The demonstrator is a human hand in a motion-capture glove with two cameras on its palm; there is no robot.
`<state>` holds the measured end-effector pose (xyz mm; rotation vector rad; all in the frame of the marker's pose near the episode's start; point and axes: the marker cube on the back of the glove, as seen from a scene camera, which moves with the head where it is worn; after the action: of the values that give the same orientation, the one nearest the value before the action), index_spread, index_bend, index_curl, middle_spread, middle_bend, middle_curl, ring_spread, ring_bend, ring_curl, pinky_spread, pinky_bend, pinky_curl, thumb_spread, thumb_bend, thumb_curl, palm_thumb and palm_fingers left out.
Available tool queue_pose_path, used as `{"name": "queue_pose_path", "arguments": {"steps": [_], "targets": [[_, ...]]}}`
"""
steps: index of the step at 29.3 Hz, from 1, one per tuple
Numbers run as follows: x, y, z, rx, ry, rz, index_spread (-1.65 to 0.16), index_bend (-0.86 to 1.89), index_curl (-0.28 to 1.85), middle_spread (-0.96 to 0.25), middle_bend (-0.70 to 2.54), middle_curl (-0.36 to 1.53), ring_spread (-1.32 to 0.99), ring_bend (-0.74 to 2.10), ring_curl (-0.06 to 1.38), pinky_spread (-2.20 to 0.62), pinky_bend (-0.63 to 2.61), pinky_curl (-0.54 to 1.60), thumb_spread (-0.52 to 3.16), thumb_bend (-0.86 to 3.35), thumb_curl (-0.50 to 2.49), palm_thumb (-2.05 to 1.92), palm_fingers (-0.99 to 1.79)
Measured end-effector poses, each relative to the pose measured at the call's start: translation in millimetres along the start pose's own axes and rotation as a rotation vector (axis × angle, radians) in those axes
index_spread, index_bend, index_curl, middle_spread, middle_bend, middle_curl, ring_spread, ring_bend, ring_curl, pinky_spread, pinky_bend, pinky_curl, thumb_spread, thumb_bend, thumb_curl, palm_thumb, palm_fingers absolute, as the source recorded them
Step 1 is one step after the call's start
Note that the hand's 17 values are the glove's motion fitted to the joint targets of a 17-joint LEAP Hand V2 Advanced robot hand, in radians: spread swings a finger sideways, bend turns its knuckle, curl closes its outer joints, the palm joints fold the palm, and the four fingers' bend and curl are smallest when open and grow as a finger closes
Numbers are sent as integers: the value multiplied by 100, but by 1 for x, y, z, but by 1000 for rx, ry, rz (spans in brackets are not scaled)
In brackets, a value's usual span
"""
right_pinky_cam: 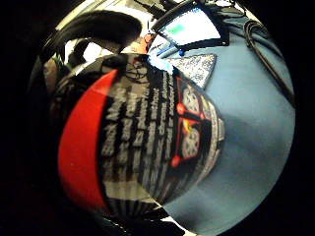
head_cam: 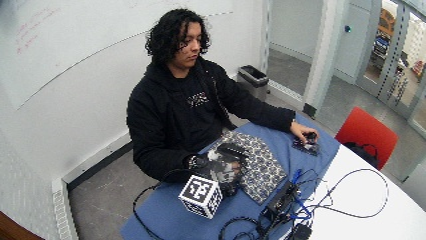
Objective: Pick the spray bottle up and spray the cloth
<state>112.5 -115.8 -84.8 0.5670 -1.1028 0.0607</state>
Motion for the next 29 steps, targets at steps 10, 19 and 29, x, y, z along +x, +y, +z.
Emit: {"name": "queue_pose_path", "arguments": {"steps": [10, 19, 29], "targets": [[3, -3, 1, 74, 73, -46, -24, 20, 38, -16, 58, 52, -20, 65, 47, -23, 34, 39, 102, 11, 43, 93, 138], [4, -1, 2, 80, 83, -67, -24, 22, 43, -18, 62, 55, -22, 69, 50, -29, 39, 41, 100, 8, 48, 96, 135], [1, -8, 5, 82, 77, -73, -24, 23, 48, -18, 64, 57, -22, 71, 51, -30, 42, 43, 100, 4, 52, 98, 132]]}}
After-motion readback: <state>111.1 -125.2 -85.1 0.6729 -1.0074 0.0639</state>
